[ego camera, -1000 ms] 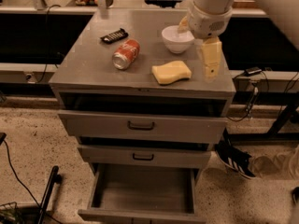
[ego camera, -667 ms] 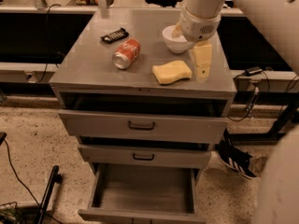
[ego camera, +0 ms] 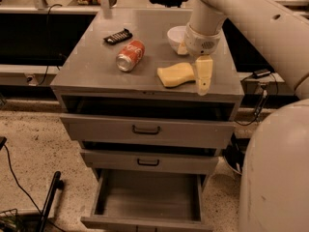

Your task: Place sponge into bottom drawer

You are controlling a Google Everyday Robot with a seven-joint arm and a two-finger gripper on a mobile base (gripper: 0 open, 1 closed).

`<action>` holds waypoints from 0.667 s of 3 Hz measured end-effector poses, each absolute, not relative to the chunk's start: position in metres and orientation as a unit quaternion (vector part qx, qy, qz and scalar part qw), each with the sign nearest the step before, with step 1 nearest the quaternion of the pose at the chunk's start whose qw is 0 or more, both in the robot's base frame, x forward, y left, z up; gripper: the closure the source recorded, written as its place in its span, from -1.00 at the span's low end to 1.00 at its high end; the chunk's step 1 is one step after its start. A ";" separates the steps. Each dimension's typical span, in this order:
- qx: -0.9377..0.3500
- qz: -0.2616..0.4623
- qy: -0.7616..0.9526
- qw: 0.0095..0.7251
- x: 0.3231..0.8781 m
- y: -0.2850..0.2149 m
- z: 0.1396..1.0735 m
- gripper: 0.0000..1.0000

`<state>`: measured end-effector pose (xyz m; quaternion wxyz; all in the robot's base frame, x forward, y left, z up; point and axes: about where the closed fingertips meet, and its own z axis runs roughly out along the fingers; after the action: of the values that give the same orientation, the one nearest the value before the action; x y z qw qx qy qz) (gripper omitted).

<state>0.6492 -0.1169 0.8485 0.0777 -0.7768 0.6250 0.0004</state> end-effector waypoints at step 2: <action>-0.784 0.032 0.615 0.081 0.644 -0.097 0.834 -0.39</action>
Offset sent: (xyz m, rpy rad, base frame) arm -0.0185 0.0215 -0.0120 0.0421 0.0820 0.0483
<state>0.6441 -0.0972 0.8335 0.0814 -0.7837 0.6149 0.0319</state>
